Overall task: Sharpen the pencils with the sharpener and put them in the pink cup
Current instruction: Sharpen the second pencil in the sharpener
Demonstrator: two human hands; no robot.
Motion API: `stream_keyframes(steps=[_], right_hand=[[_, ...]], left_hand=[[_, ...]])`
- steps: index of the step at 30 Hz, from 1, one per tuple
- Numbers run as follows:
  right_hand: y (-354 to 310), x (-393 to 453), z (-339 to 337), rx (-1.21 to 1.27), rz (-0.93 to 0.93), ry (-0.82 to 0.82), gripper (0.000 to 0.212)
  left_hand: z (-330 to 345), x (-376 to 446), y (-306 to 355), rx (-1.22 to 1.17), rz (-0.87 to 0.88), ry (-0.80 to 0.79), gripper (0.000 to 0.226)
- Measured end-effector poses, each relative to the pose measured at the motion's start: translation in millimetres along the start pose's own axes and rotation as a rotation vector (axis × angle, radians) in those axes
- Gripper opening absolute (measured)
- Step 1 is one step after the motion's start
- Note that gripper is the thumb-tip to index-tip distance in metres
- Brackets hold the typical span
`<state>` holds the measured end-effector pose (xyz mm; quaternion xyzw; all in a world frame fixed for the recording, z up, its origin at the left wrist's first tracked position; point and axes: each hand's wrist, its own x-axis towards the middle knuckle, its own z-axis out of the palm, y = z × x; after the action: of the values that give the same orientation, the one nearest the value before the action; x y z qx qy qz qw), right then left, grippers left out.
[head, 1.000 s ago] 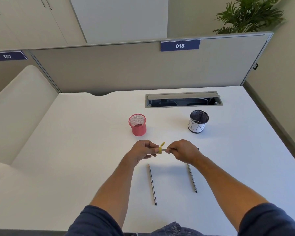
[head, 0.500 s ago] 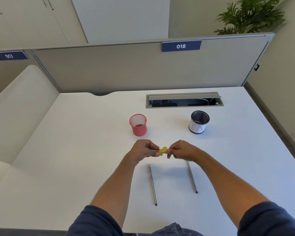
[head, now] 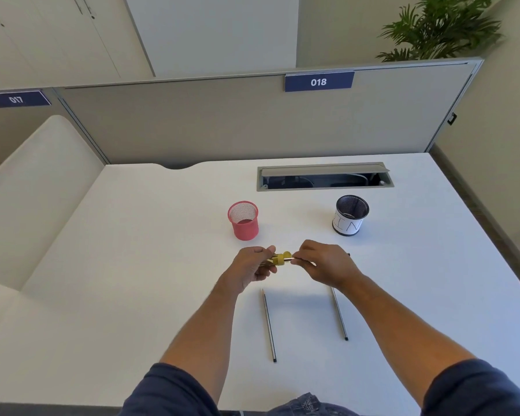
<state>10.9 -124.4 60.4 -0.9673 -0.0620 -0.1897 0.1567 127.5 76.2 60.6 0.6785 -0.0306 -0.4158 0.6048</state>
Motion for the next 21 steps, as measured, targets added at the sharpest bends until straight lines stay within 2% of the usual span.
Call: stream_keyframes(steps=[7, 12, 14, 16, 18, 21], right_hand=[[-5.0, 2.5, 3.5, -0.059, -0.132, 0.115, 0.009], [-8.0, 0.6, -1.5, -0.077, -0.101, 0.063, 0.008], [-9.5, 0.0, -2.0, -0.074, -0.025, -0.049, 0.012], [-11.3, 2.5, -2.9, -0.042, 0.119, -0.255, 0.024], [-12.0, 5.4, -5.1, 0.037, 0.262, -0.404, 0.027], [-12.3, 9.2, -9.7, 0.242, 0.408, -0.529, 0.03]], left_hand=[[5.4, 2.5, -0.2, -0.058, -0.002, -0.003, 0.029], [3.2, 1.4, -2.8, -0.053, 0.043, -0.074, 0.019], [0.5, 1.0, -3.4, 0.011, 0.059, -0.098, 0.012], [-2.2, -0.2, -3.3, 0.11, 0.065, -0.104, 0.007], [-3.9, -0.4, -3.9, 0.174, 0.071, -0.101, 0.011], [-4.3, -1.0, -4.7, 0.192, 0.074, -0.097, 0.022]])
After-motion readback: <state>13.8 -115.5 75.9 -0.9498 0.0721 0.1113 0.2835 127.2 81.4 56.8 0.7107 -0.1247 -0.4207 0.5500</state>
